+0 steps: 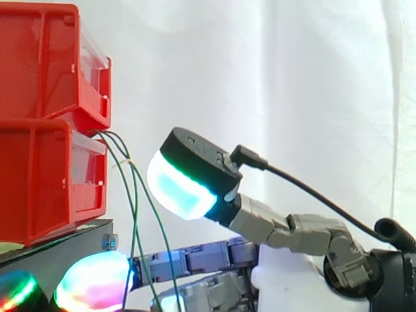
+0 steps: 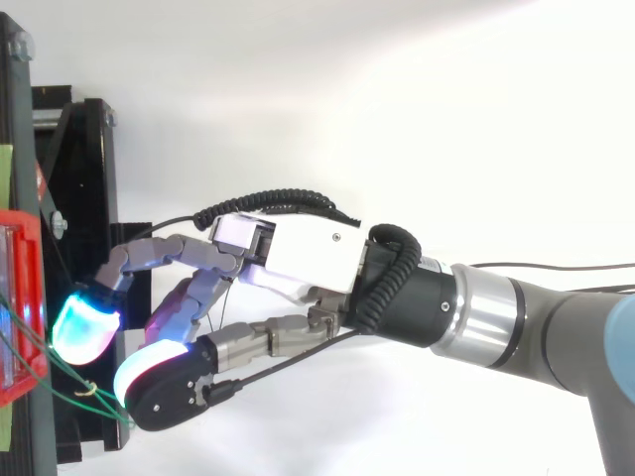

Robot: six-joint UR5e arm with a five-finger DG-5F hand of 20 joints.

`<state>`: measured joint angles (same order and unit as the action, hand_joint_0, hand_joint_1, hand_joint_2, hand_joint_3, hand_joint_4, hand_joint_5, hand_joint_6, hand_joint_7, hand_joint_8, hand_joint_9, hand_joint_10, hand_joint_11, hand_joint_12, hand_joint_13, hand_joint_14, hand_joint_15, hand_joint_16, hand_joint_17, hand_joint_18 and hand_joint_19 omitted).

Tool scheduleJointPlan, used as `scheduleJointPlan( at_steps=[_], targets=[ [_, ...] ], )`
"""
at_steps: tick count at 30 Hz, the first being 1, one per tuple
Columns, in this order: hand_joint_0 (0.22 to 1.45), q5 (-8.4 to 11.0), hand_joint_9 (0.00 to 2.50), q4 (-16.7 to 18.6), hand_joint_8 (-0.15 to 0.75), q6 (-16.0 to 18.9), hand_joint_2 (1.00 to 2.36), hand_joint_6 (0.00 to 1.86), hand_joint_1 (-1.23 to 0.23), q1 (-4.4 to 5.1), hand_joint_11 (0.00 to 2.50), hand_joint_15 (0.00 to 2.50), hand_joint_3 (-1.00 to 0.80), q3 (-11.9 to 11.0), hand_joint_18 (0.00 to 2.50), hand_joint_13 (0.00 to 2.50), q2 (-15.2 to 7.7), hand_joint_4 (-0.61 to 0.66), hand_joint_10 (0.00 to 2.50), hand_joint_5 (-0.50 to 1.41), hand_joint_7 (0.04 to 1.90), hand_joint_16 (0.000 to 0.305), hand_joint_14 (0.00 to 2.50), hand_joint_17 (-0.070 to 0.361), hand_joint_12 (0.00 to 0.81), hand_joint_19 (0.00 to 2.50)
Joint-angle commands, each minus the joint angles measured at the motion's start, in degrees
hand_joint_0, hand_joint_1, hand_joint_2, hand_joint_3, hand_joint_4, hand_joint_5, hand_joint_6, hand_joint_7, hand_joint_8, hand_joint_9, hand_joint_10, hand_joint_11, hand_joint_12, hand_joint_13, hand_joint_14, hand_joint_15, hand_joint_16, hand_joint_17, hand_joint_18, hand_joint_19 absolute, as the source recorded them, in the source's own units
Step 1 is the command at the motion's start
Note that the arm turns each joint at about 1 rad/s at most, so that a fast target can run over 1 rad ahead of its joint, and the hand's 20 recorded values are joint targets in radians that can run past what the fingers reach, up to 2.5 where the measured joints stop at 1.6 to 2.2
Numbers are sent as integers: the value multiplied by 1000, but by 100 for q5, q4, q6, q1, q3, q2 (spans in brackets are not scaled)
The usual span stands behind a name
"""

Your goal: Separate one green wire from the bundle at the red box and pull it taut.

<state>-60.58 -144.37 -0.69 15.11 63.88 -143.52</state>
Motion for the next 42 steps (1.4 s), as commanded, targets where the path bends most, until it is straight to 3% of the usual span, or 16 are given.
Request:
scheduleJointPlan(
  at_steps=[1, 7, 11, 24, 27, 35, 42],
  targets=[
    [531, -7, 1281, -171, 266, 96, 1000, 503, -620, 0, 692, 517, -500, 1, 814, 1085, 96, 247, 21, -159, 901, 52, 19, 118, 374, 443],
    [546, -7, 1321, -724, 259, 122, 1000, 503, -633, 0, 773, 551, -500, 10, 822, 1118, 289, 234, 22, -159, 914, 51, 22, 115, 370, 454],
    [536, -15, 1316, -1234, 259, 316, 1000, 503, -625, -8, 800, 566, -500, 10, 830, 1123, 439, 231, 23, -162, 909, 52, 22, 116, 372, 468],
    [494, -15, 1371, -2016, 256, 693, 1000, 503, -650, -35, 1173, 689, -500, 19, 891, 1228, 676, 213, 20, -174, 997, 55, 24, 123, 392, 493],
    [495, -15, 1319, -2148, 251, 737, 1000, 503, -680, -44, 1307, 715, -500, 19, 892, 1224, 729, 192, 16, -176, 1059, 55, 27, 124, 395, 501],
    [444, -24, 1333, -2245, 276, 746, 1000, 501, -620, -52, 1344, 720, -500, 19, 955, 1251, 782, 227, 14, -166, 1113, 61, 24, 136, 417, 499],
    [523, -33, 1327, -2254, 245, 781, 1000, 550, -647, -52, 1425, 756, -500, 19, 915, 1244, 861, 137, 13, -164, 1181, 54, 25, 122, 389, 523]
  ],
)
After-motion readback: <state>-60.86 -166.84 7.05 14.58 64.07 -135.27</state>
